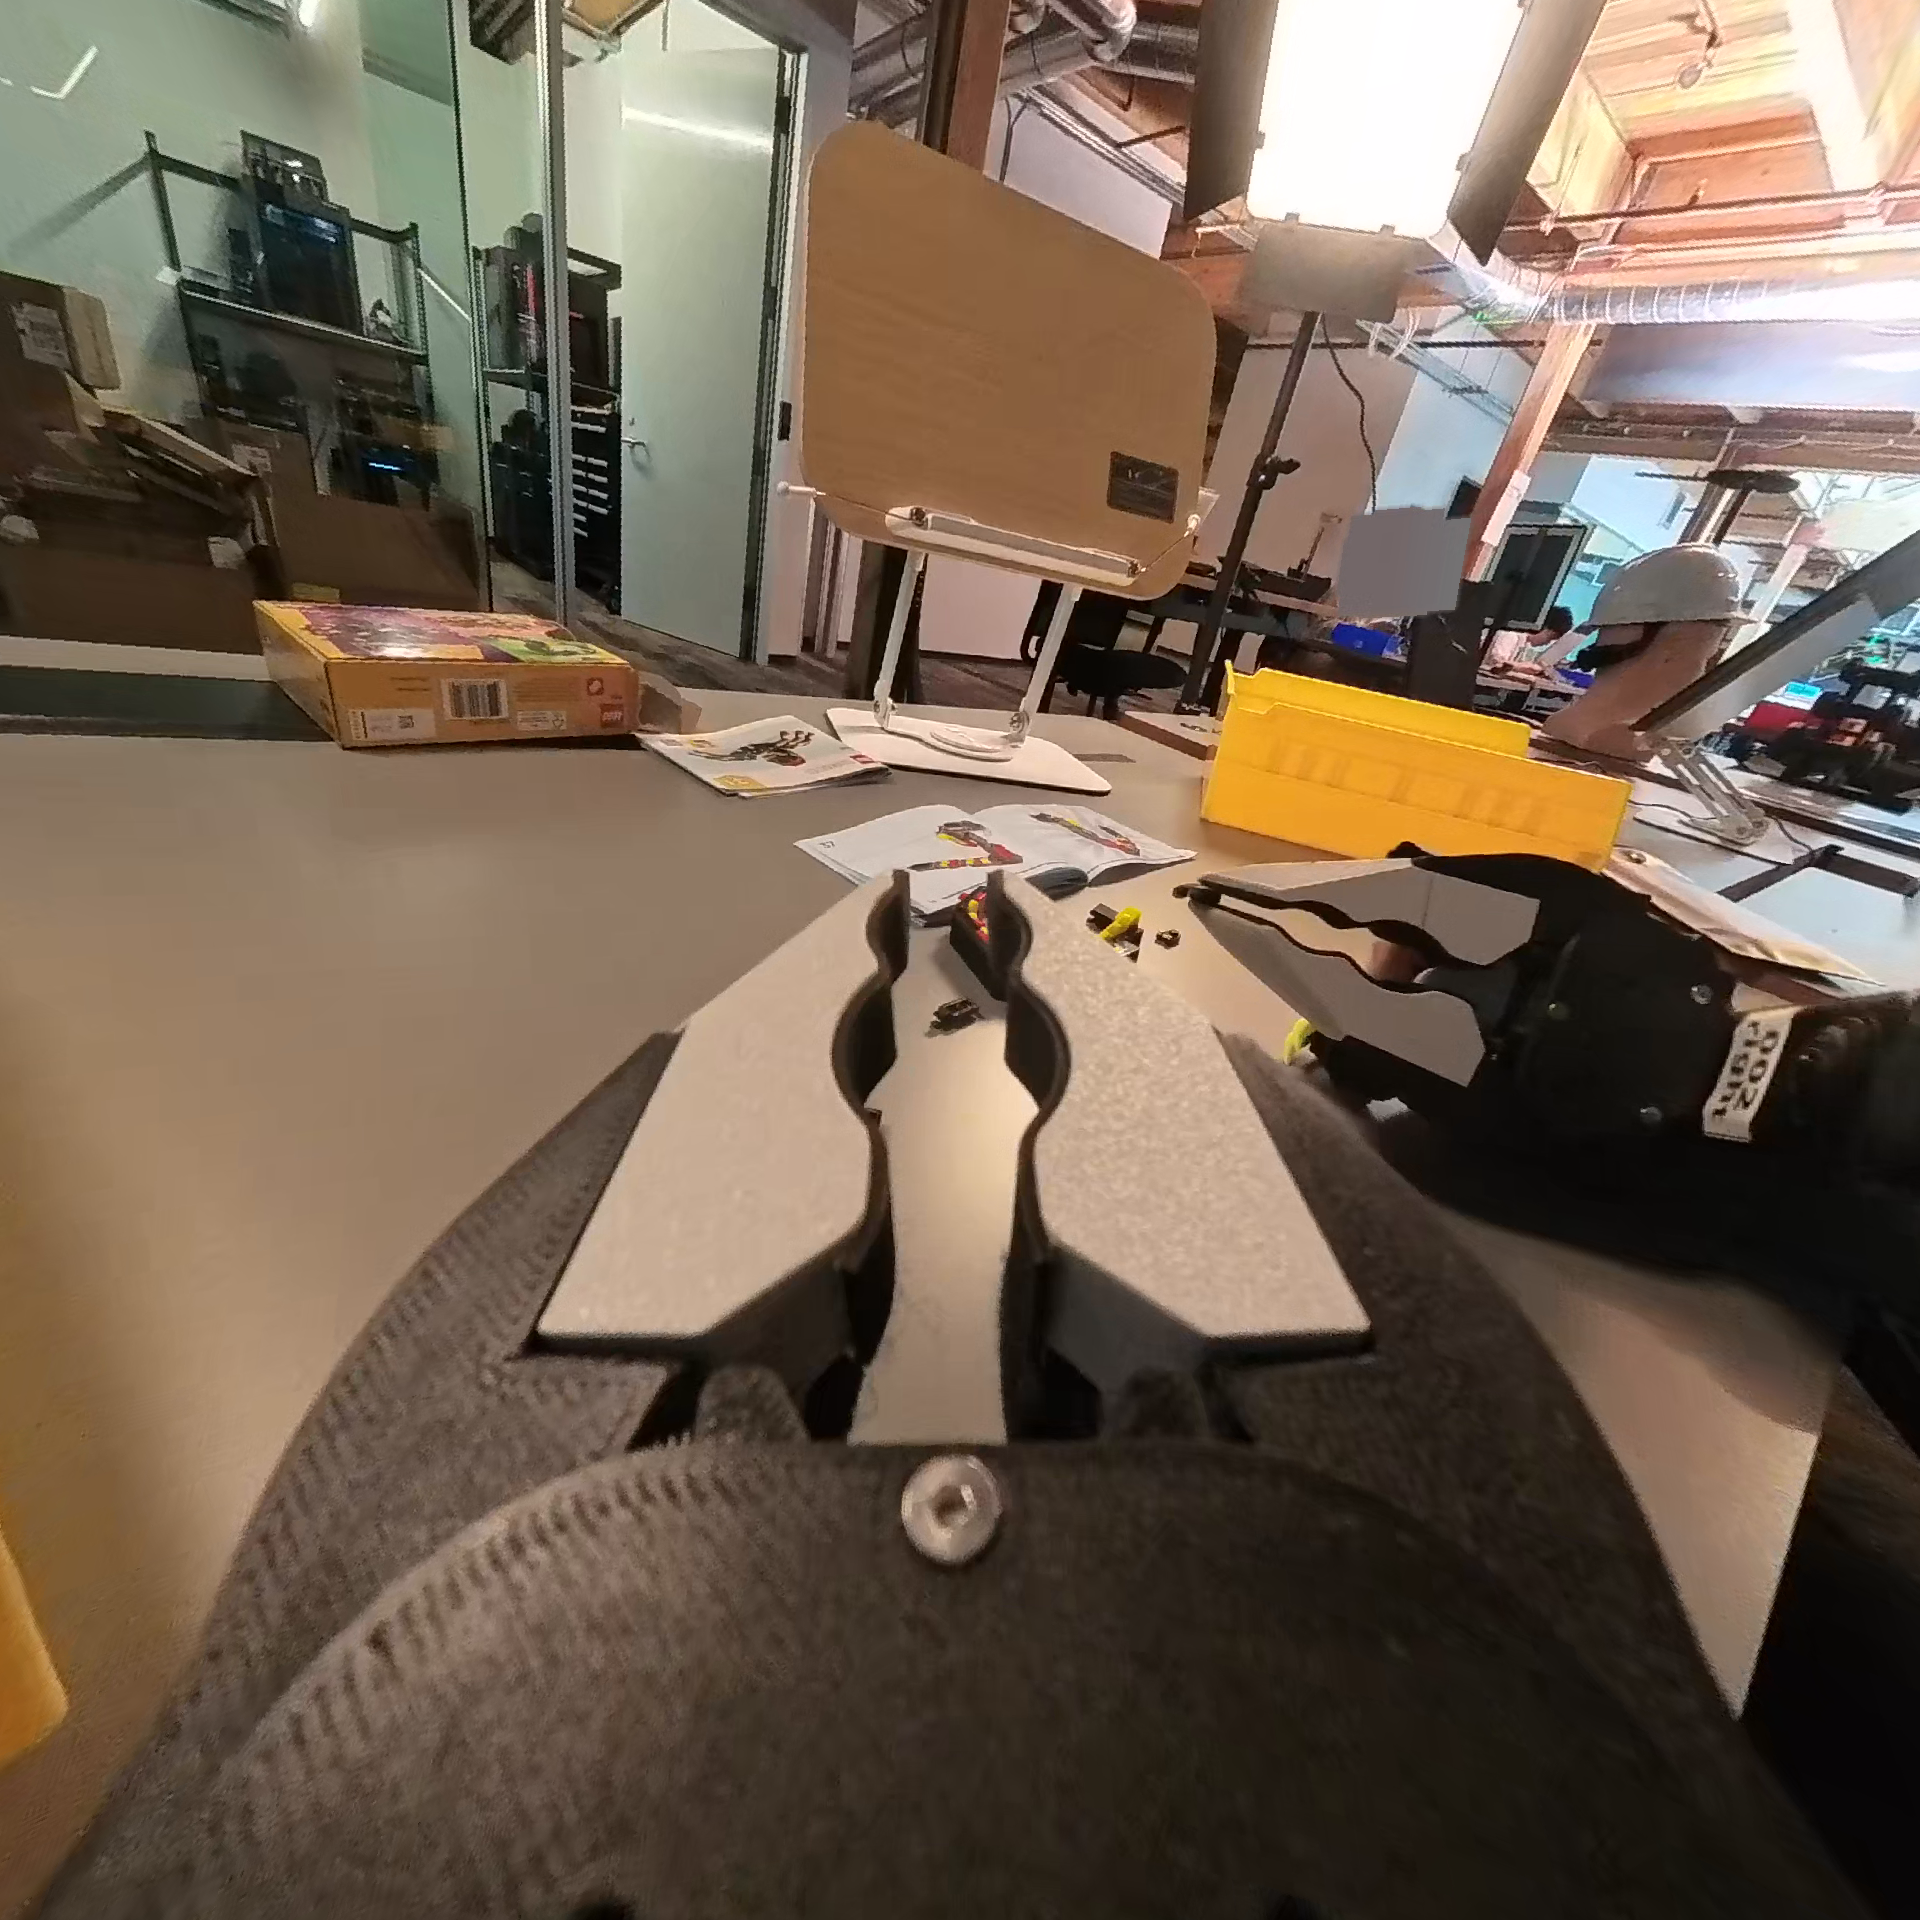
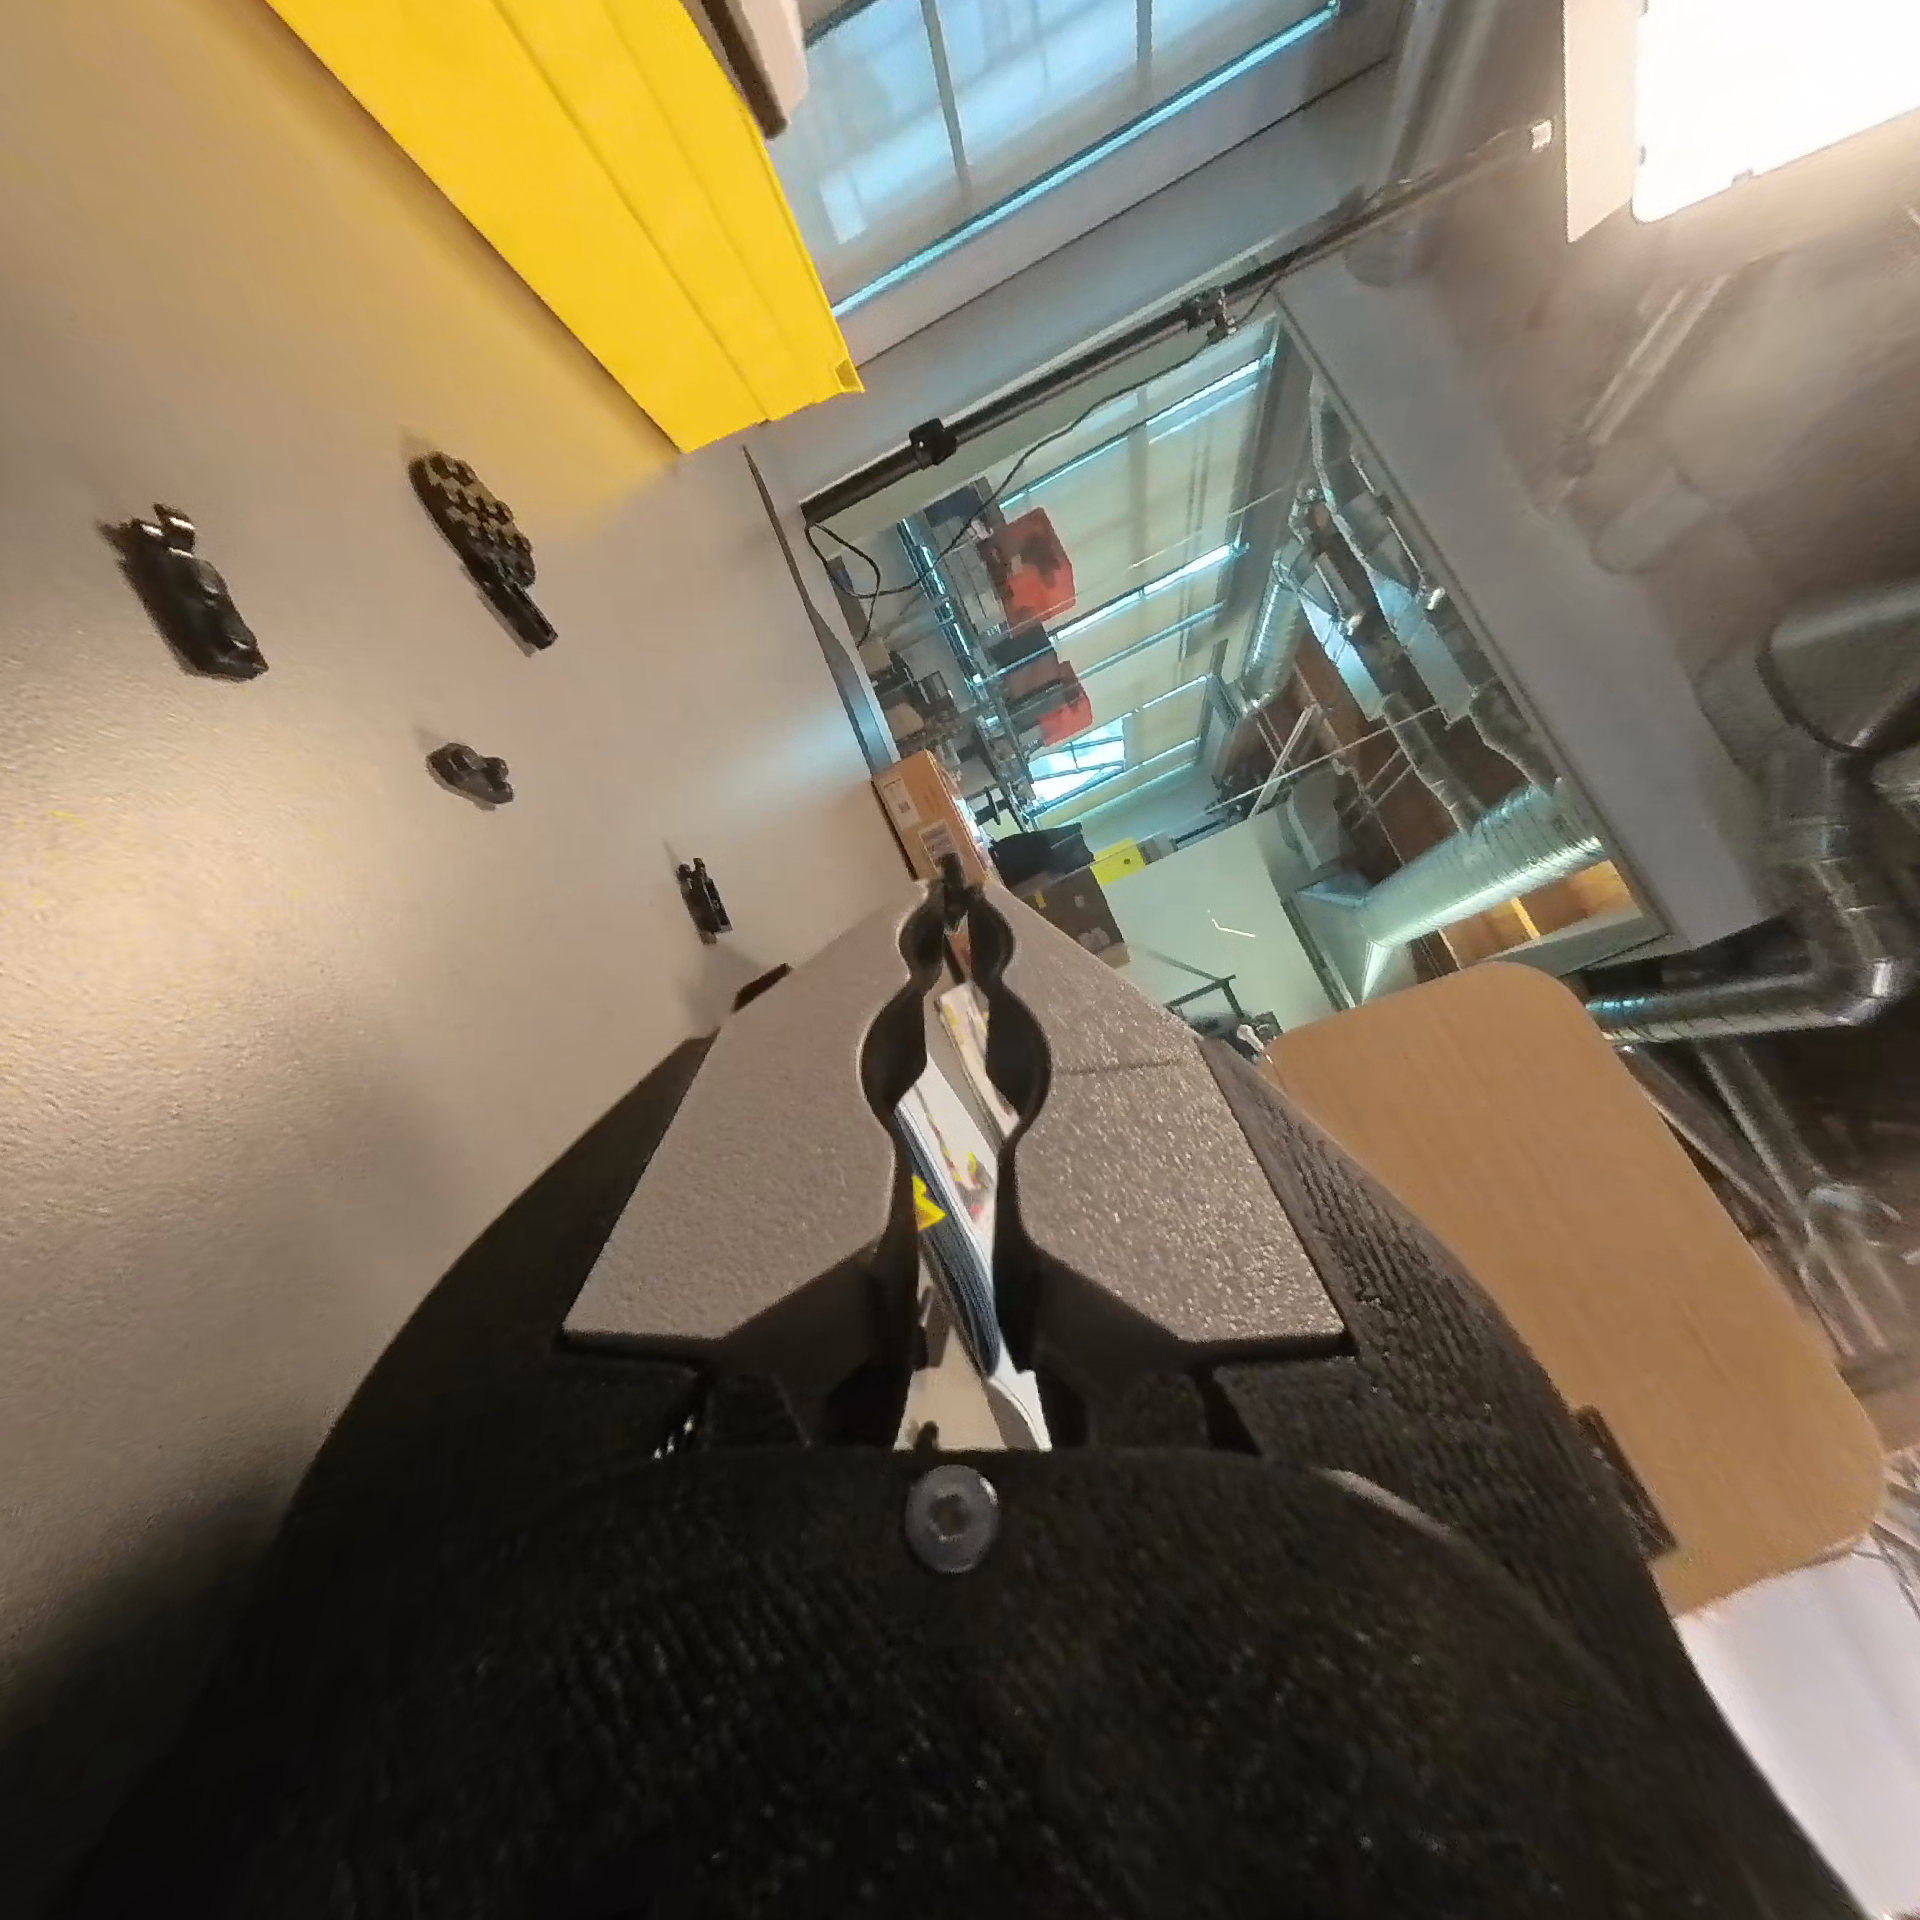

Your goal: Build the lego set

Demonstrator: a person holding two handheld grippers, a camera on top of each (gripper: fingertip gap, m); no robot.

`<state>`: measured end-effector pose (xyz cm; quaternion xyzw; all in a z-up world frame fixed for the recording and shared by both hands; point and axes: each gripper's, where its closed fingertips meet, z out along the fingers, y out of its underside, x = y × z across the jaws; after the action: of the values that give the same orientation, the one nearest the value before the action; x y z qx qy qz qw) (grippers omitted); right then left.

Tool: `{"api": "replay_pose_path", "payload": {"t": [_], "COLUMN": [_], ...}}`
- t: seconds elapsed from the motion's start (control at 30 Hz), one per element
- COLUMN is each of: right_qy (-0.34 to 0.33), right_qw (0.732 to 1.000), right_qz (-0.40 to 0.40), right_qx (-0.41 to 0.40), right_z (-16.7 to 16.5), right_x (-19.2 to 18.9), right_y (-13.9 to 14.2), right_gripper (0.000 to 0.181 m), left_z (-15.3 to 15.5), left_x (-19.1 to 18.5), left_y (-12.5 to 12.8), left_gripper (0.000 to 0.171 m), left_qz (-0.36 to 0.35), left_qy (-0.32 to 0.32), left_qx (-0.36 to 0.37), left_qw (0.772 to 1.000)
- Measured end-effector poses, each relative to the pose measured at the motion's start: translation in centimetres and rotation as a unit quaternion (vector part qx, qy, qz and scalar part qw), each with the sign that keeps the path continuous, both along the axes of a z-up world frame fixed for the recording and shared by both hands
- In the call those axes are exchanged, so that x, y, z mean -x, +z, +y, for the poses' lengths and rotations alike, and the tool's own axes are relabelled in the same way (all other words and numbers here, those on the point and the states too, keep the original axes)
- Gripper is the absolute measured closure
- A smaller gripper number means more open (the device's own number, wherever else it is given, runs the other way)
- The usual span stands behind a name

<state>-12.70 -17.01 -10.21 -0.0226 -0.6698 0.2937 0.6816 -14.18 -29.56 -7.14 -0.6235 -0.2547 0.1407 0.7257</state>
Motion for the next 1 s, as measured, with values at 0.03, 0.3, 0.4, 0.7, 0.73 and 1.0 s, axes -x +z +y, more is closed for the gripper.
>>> {"api": "replay_pose_path", "payload": {"t": [0.03, 0.3, 0.4, 0.7, 0.73, 1.0], "right_qy": [-0.003, -0.031, -0.039, -0.057, -0.058, -0.055], "right_qw": [1.0, 0.999, 0.999, 0.998, 0.998, 0.998], "right_qz": [0.001, 0.004, 0.005, 0.008, 0.009, 0.013], "right_qx": [-0.002, -0.014, -0.019, -0.029, -0.029, -0.032], "right_z": [0.1, 0.7, 0.8, 1.1, 1.2, 1.1], "right_x": [0.0, 0.5, 0.6, 0.9, 0.9, 0.8], "right_y": [0.0, -0.3, -0.3, -0.5, -0.5, -0.4], "right_gripper": [0.179, 0.179, 0.18, 0.179, 0.179, 0.18], "left_z": [0.0, 0.0, -0.1, -0.4, -0.3, -0.3], "left_x": [0.0, 0.0, 0.0, 0.1, 0.1, 0.0], "left_y": [0.0, 0.1, 0.2, 0.3, 0.3, 0.3], "left_gripper": [0.159, 0.158, 0.158, 0.157, 0.157, 0.155], "left_qz": [0.0, 0.009, 0.01, 0.008, 0.008, 0.011], "left_qy": [0.001, 0.008, 0.008, 0.012, 0.012, 0.011], "left_qx": [-0.001, 0.001, -0.002, -0.008, -0.007, -0.004], "left_qw": [1.0, 1.0, 1.0, 1.0, 1.0, 1.0]}}
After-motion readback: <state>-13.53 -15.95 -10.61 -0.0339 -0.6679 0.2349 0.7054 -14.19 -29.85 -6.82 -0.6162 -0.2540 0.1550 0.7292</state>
